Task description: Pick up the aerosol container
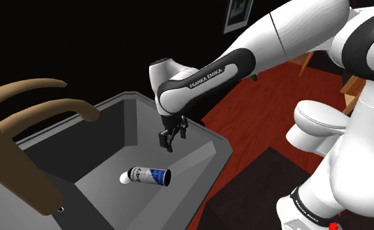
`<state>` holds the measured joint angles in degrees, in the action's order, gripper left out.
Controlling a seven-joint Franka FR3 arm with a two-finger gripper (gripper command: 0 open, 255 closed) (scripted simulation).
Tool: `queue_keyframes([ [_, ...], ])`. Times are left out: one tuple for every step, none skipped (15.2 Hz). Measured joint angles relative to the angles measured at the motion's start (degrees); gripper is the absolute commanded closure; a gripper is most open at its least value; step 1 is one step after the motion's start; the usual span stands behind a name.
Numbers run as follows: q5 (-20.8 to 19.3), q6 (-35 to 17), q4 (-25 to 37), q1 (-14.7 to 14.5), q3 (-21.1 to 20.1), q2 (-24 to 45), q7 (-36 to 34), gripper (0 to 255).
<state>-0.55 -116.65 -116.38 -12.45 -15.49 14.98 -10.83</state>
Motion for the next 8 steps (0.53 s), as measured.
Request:
queue_keyframes([
  [-0.34,-0.16,1.79,-0.65,-0.28,2.14,-0.44,0],
  [-0.63,-0.9,2.59,-1.22,-0.52,3.88,-0.71,0],
  [-1.03,-0.93,4.51,-1.83,-0.68,6.07,-0.98,0],
  [-1.35,-0.98,6.32,-2.56,-0.92,8.07,-1.39,0],
  [-1.76,-1.12,8.26,-3.28,-1.06,10.31,-1.68,0],
  [-2.2,-1.07,10.42,-3.94,-1.12,12.62,-1.81,0],
  [-2.63,-1.26,12.28,-4.56,-1.14,14.85,-1.89,0],
  [-2.96,-1.43,13.97,-5.31,-1.25,16.88,-2.13,0],
])
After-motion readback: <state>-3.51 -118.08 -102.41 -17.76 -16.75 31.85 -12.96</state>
